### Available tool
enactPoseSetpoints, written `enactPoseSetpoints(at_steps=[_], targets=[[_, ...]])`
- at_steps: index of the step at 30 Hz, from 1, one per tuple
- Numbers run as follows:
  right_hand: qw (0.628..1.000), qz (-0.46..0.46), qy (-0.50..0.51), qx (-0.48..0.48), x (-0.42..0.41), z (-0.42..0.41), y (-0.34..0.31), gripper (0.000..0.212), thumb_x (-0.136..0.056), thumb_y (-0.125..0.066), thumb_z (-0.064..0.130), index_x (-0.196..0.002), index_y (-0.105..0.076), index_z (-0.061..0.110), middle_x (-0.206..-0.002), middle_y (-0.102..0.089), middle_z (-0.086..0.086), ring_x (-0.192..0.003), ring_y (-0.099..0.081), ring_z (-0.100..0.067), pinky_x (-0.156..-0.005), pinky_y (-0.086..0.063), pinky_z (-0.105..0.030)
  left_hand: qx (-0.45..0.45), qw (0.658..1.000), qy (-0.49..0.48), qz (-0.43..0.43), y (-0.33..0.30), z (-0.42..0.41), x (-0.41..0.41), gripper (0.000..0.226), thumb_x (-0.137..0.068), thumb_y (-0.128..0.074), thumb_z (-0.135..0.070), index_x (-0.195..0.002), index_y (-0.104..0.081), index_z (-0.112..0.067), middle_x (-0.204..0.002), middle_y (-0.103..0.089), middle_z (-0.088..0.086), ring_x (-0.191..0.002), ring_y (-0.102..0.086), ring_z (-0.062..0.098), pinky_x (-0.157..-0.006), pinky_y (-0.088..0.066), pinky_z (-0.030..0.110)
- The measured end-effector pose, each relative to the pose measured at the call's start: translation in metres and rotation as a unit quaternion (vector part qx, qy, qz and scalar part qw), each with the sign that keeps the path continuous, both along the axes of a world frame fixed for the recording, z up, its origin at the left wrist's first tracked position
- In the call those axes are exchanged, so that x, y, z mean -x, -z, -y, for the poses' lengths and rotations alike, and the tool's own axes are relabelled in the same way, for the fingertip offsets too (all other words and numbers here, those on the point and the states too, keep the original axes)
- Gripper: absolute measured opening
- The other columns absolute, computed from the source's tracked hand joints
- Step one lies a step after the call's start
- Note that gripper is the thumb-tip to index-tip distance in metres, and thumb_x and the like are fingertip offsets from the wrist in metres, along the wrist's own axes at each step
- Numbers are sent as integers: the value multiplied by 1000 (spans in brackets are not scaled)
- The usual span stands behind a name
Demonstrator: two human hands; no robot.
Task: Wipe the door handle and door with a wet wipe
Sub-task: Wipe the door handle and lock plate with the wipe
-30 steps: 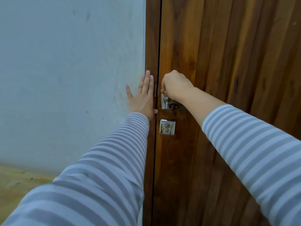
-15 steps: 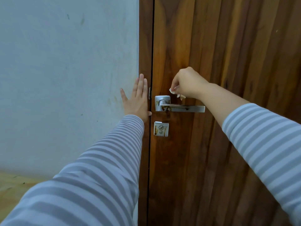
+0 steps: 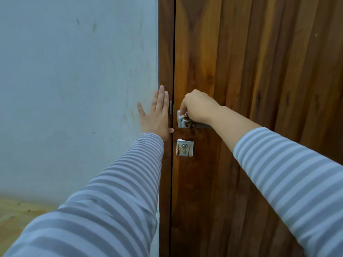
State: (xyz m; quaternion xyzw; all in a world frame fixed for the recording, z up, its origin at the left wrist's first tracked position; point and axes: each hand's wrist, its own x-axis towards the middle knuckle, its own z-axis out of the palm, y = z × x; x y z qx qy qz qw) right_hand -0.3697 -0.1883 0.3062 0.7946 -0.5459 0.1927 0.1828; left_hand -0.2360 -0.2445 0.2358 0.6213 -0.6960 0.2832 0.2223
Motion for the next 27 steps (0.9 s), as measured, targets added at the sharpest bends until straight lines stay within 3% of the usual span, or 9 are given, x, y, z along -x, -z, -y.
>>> enactPoseSetpoints(at_steps=[19,24,27], targets=[[989,107,-61,-85,21,-20,-2,30,-91,-54,0,-87,-76,20,-117,-65,-3,-111,-57,-18,-94,-48,-28,-10,1000,-13,-1,0,-1,2,119,-85,-64,-57,-150,25,-11,-156,36,6,-147,25,21,-115,-5,63],[989,102,-41,-99,44,-33,-12,34,-90,-52,-2,-80,-75,21,-115,-64,-1,-110,-55,-18,-89,-48,-28,-22,1000,-17,-7,-1,-3,4,121,-84,-66,-54,-150,24,-10,-156,36,6,-147,25,21,-114,-4,63],[986,149,-31,-71,59,-38,-16,35,-90,-52,-2,-77,-74,22,-109,-64,1,-109,-55,-16,-82,-43,-24,-30,999,-20,-8,-4,-8,7,116,-87,-66,-49,-151,22,-9,-156,35,7,-147,23,22,-115,-4,63]])
